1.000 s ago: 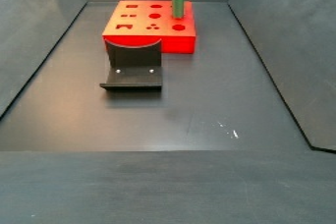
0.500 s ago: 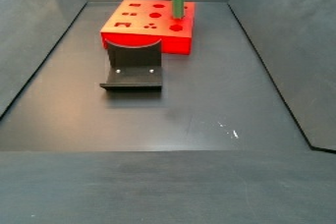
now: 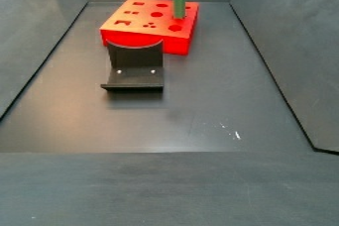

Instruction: Insert the star object.

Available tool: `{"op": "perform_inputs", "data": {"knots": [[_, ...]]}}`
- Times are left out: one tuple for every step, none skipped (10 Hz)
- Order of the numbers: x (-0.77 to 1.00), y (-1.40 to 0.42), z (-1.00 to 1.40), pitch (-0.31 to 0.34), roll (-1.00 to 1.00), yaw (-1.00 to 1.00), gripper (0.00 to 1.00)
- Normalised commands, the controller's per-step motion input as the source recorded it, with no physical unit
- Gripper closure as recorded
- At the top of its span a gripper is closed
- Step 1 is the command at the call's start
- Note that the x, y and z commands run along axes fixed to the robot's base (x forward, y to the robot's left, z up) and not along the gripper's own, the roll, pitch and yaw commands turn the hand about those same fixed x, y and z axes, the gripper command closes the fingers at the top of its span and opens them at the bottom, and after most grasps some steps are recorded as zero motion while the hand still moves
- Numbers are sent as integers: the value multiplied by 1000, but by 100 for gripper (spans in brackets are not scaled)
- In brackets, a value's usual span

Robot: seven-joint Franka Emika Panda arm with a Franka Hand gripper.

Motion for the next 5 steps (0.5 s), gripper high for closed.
{"op": "perform_inputs", "data": {"knots": [[29, 11, -246, 189, -111, 0, 100], [0, 0, 0, 19, 0, 0, 100], [0, 0, 0, 0, 7, 0, 100], [0, 0, 0, 0, 9, 0, 100], [0, 0, 0, 0, 0, 0, 100]]}}
